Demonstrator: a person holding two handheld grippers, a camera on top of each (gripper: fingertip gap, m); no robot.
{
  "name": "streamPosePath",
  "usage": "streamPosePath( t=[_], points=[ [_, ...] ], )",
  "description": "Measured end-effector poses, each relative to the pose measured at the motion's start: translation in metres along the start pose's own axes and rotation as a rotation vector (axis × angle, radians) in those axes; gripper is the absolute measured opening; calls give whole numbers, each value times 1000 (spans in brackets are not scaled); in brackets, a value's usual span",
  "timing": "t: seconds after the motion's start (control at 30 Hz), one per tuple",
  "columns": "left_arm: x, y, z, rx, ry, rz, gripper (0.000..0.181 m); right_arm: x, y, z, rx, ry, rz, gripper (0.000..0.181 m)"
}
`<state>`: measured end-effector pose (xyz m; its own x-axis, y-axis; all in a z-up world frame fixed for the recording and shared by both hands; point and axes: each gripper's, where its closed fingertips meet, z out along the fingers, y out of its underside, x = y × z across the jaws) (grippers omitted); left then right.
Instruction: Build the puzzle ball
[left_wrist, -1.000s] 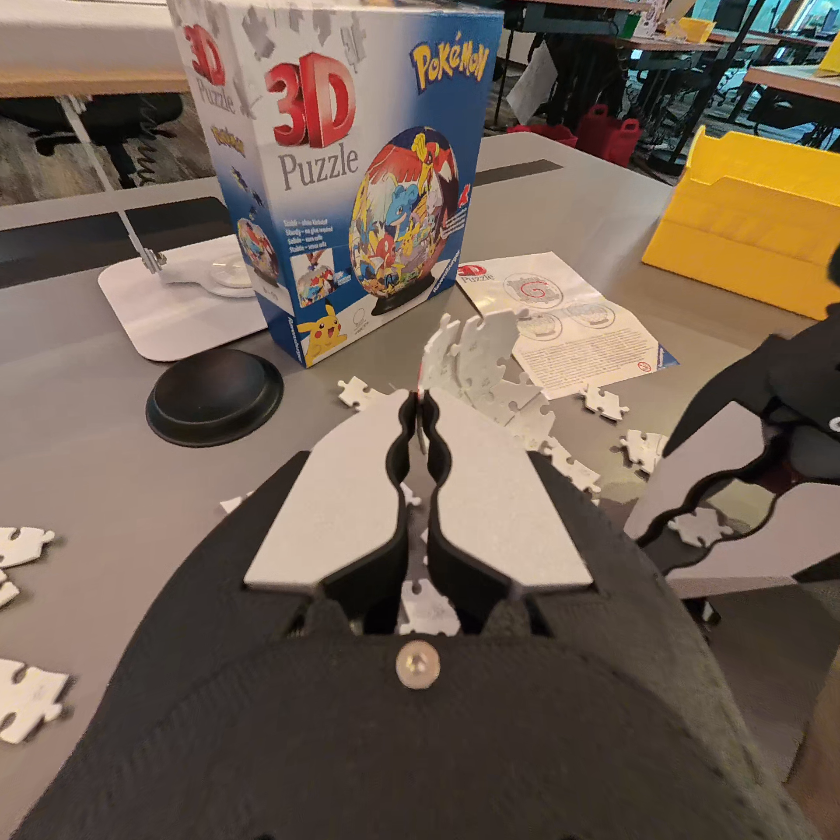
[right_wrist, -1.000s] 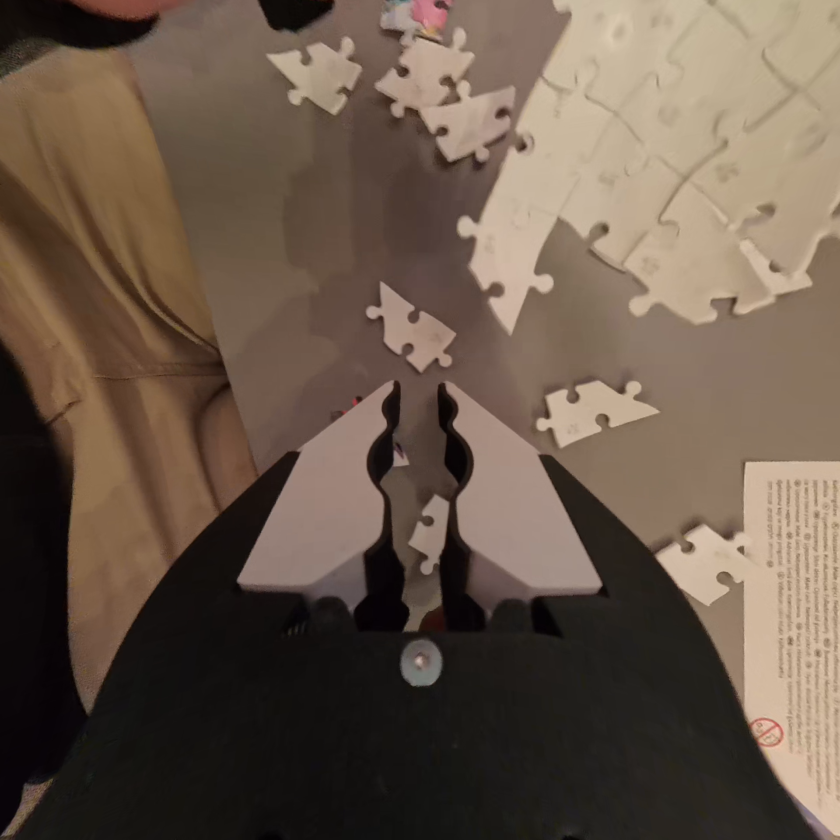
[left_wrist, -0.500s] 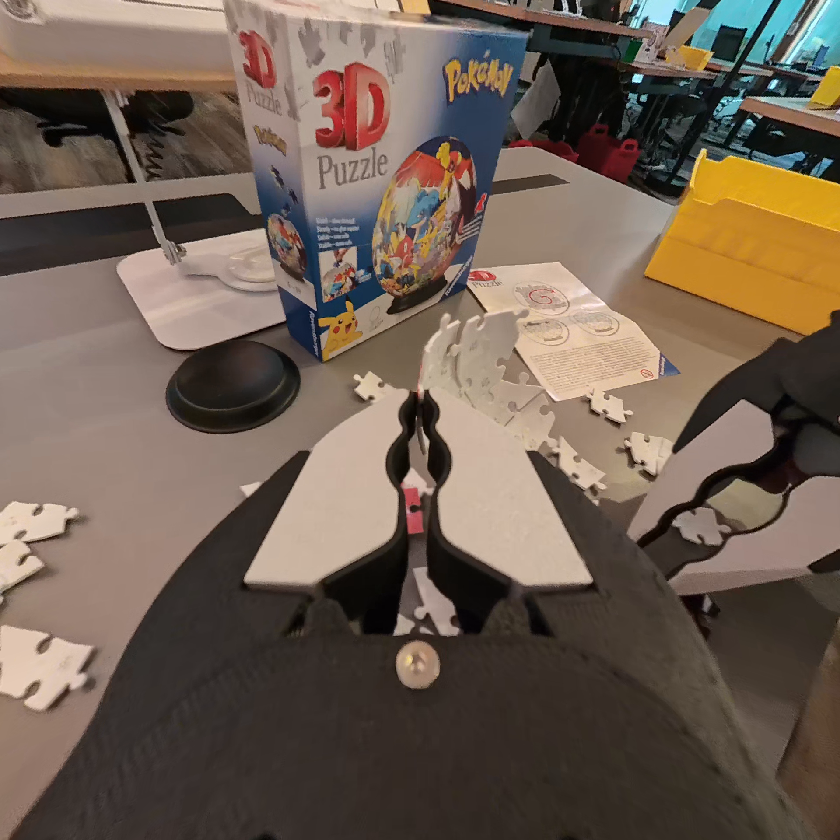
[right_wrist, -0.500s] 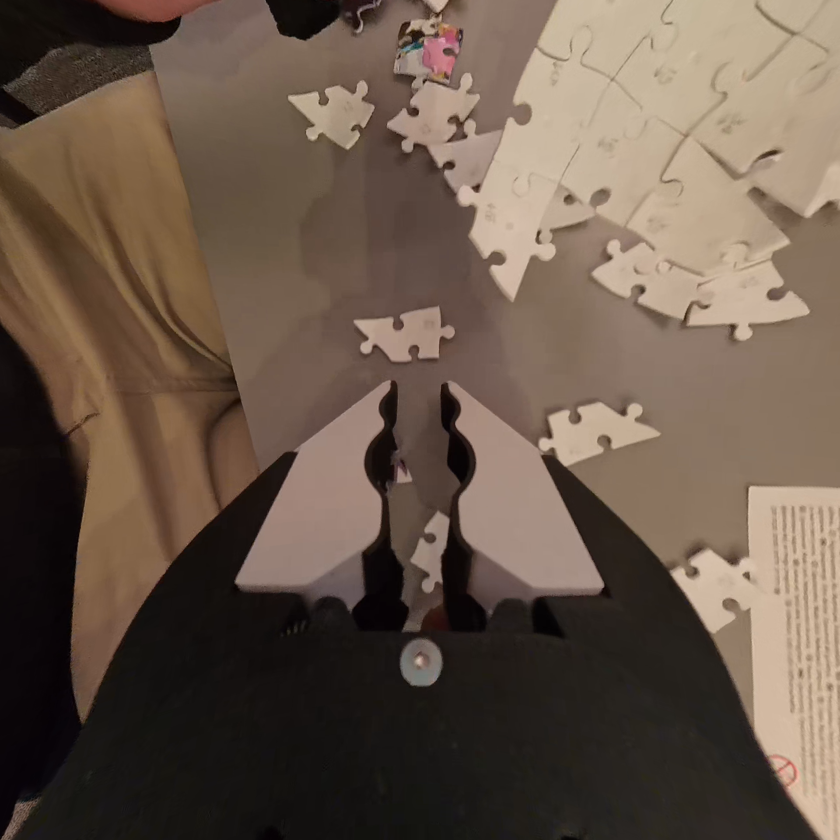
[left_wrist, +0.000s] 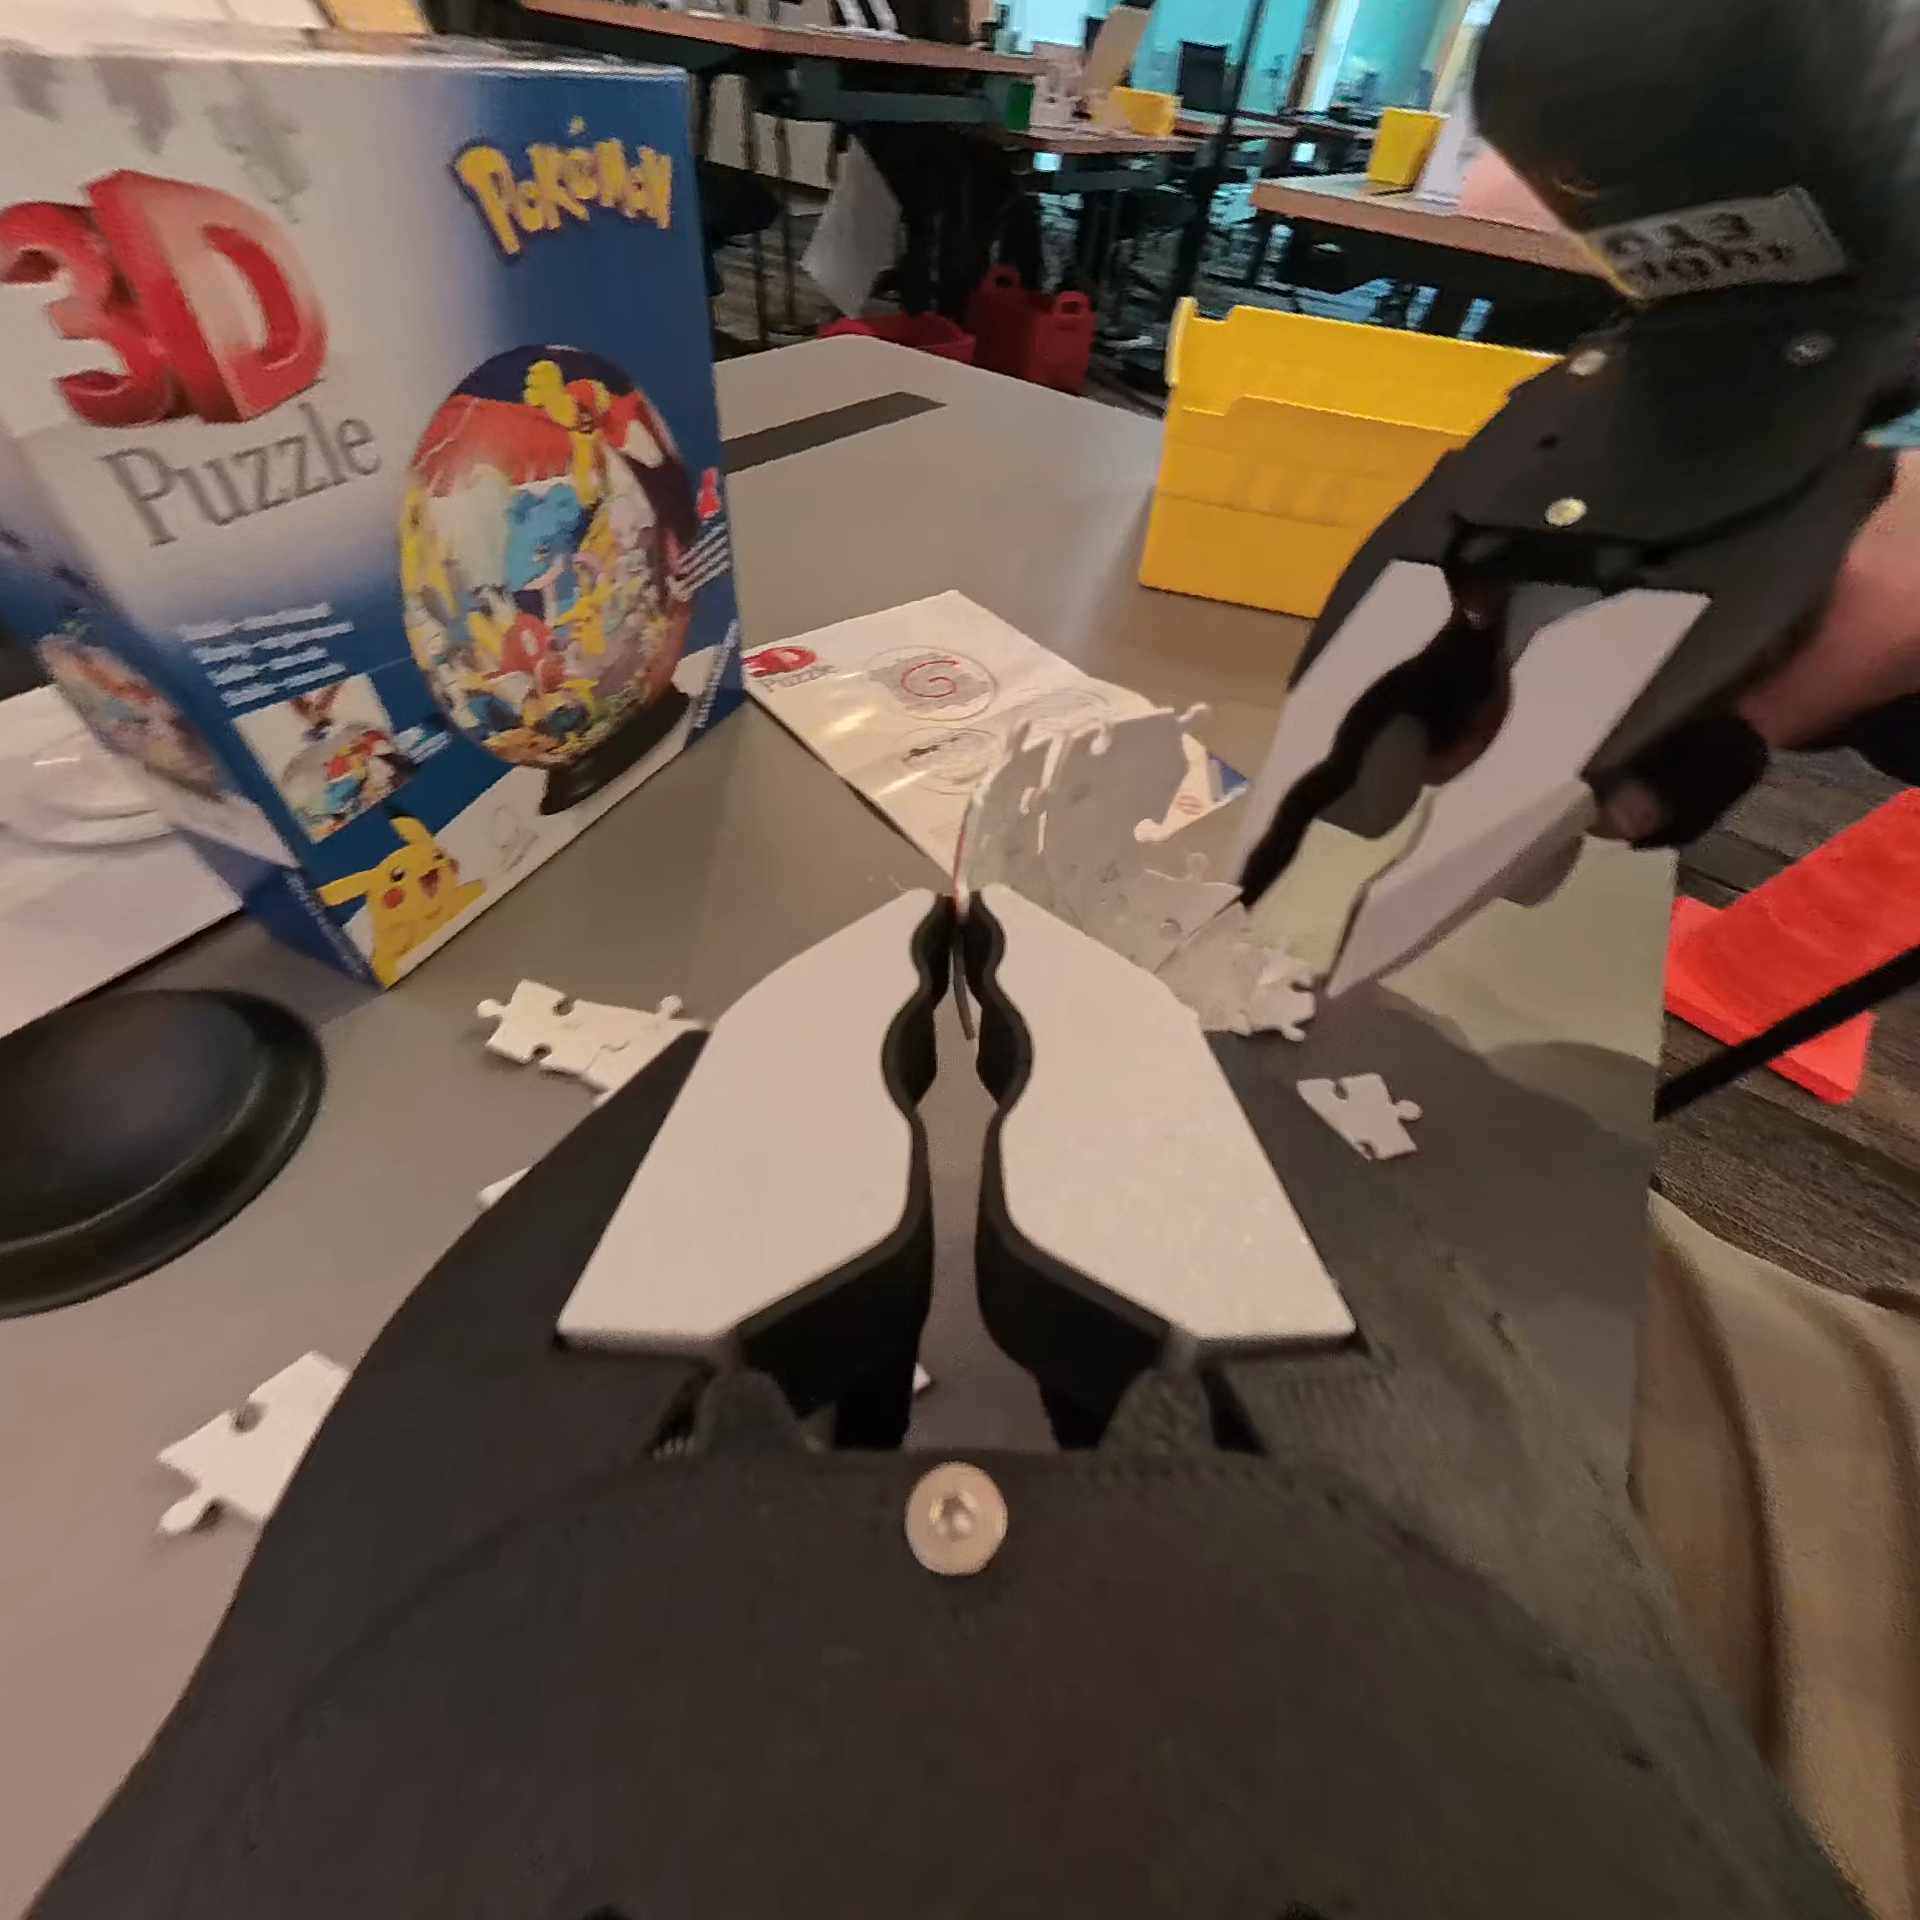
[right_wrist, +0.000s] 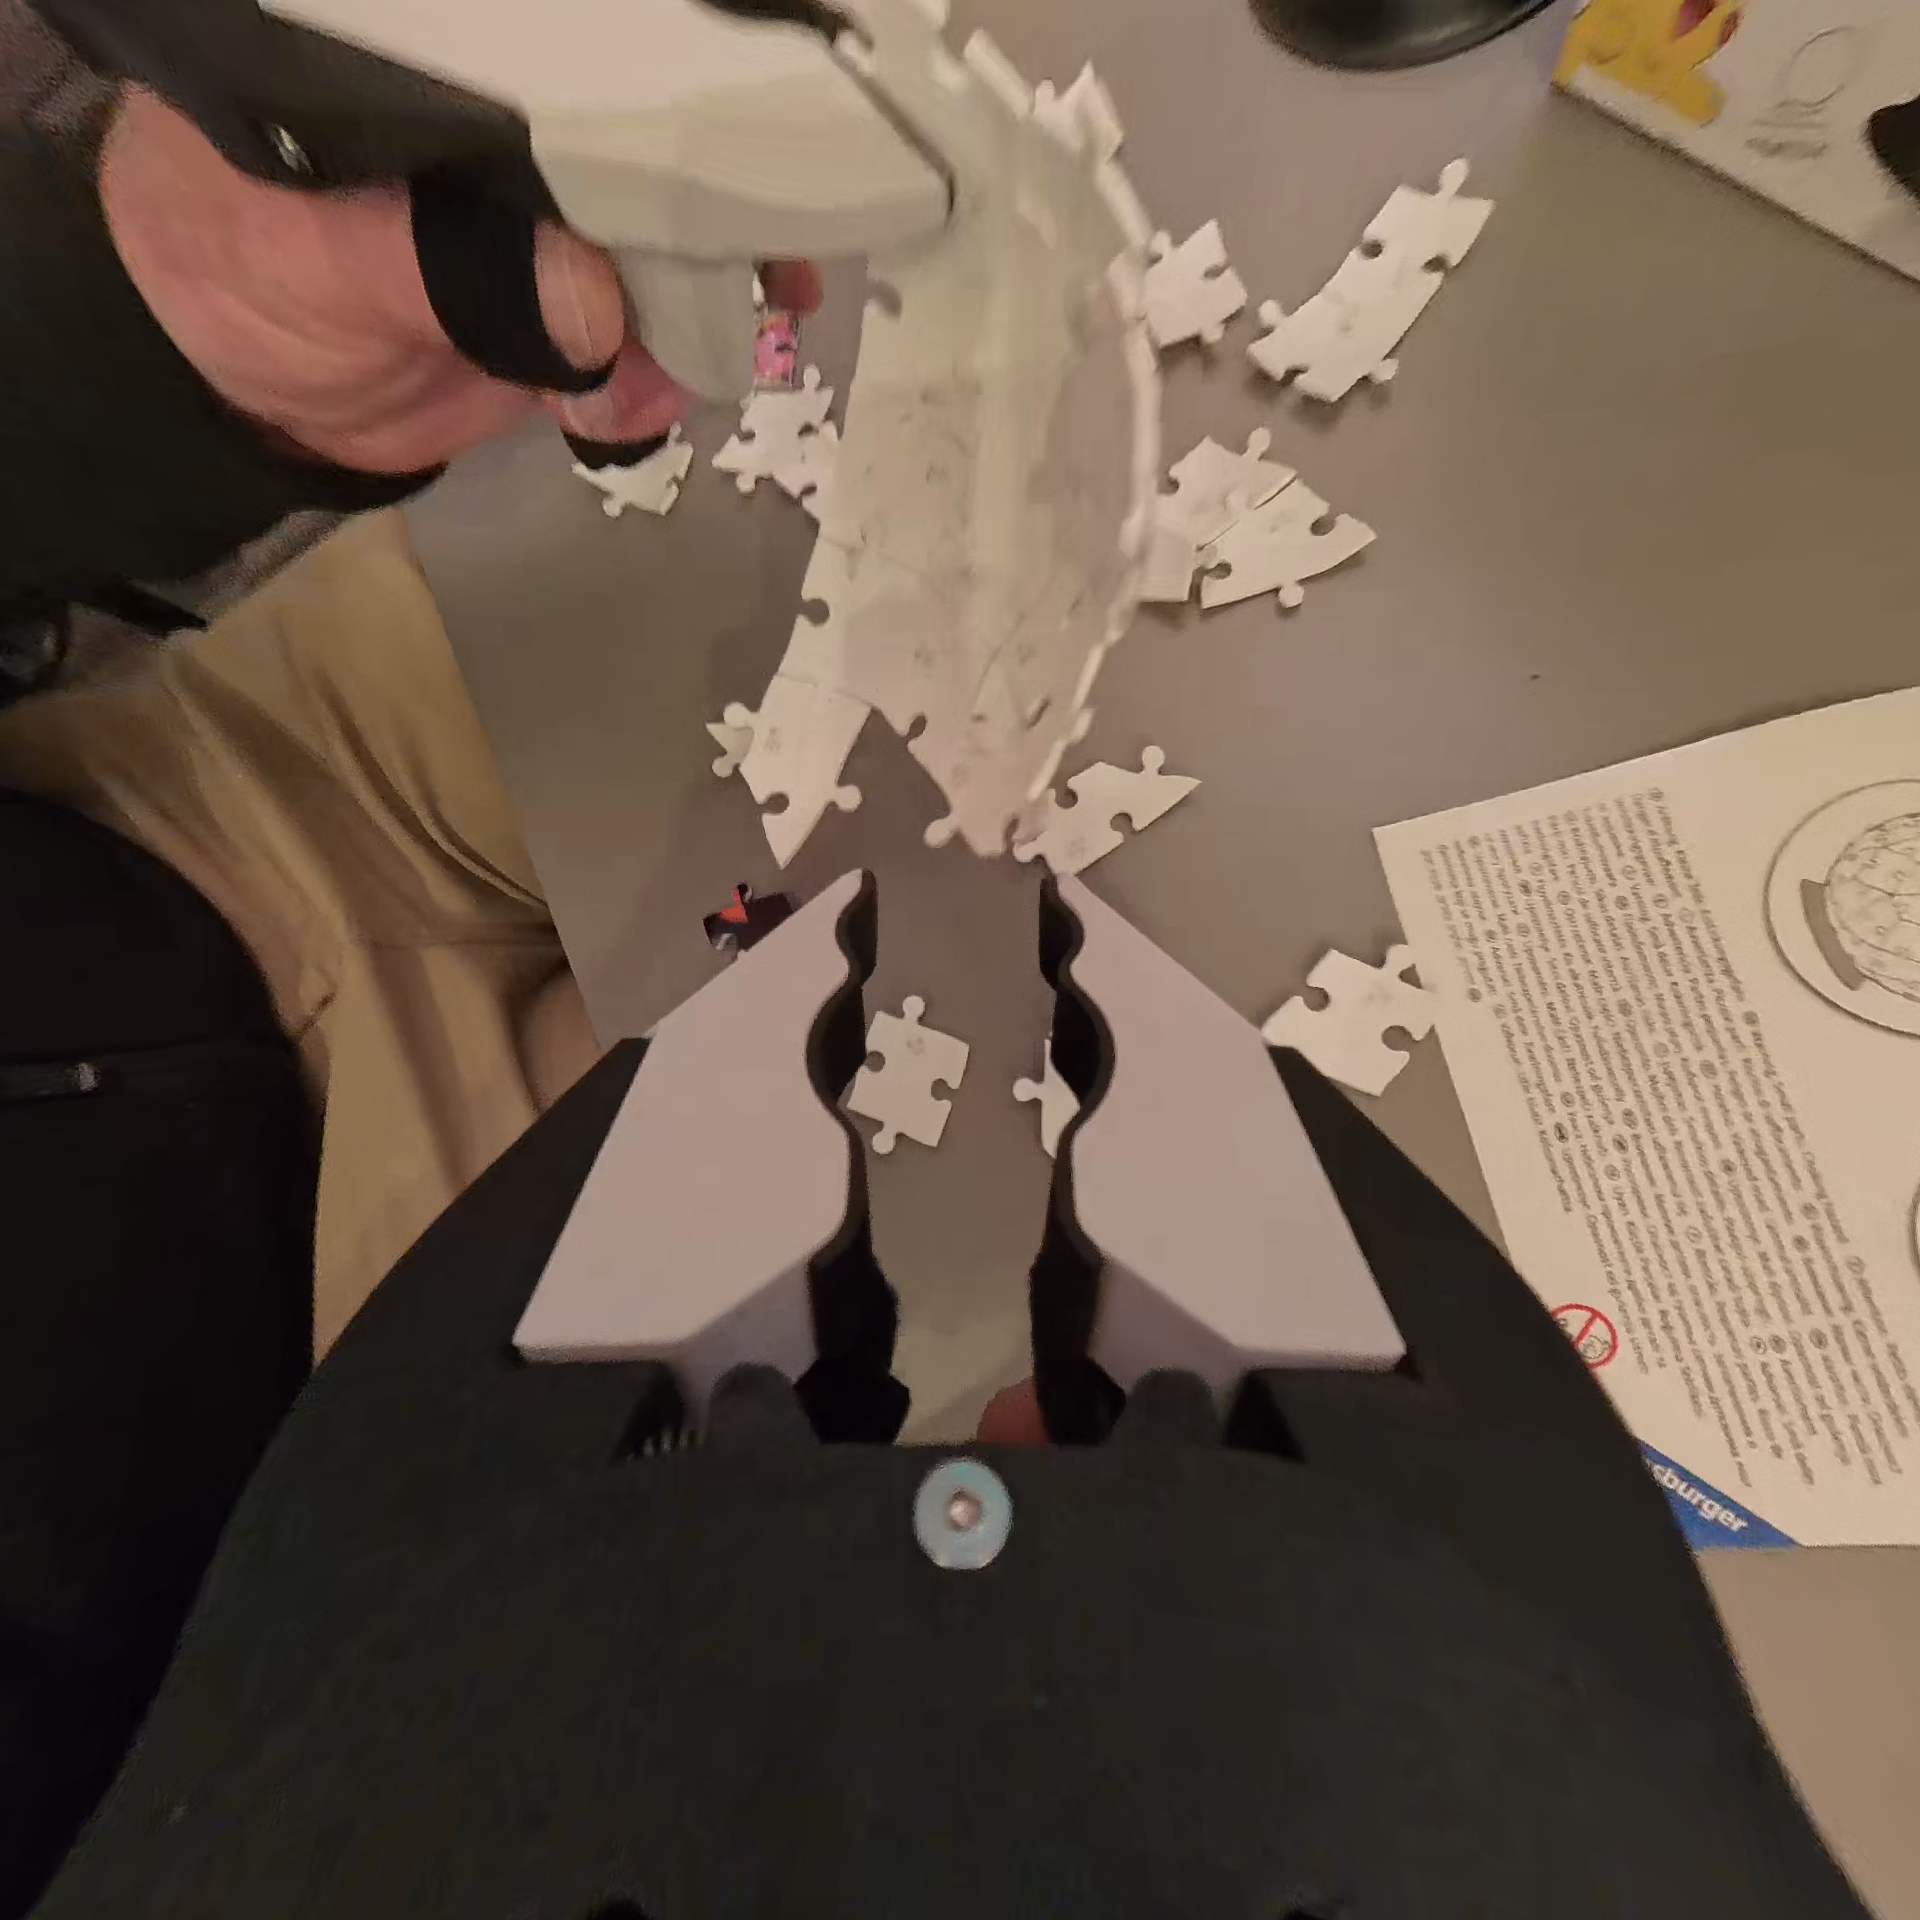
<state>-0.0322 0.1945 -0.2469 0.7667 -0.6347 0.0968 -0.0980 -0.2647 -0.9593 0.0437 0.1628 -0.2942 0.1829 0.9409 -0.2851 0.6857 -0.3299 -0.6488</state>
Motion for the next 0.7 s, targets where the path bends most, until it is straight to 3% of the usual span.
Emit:
streamPosePath(
  t=[0.27,0.7],
  points=[
    [35,14,15,-55,310,9,2,-14,-5,4,54,-50,60,32],
    [33,29,19,-100,410,26,3,-14,9,26,9,-8,159,15]
  ],
)
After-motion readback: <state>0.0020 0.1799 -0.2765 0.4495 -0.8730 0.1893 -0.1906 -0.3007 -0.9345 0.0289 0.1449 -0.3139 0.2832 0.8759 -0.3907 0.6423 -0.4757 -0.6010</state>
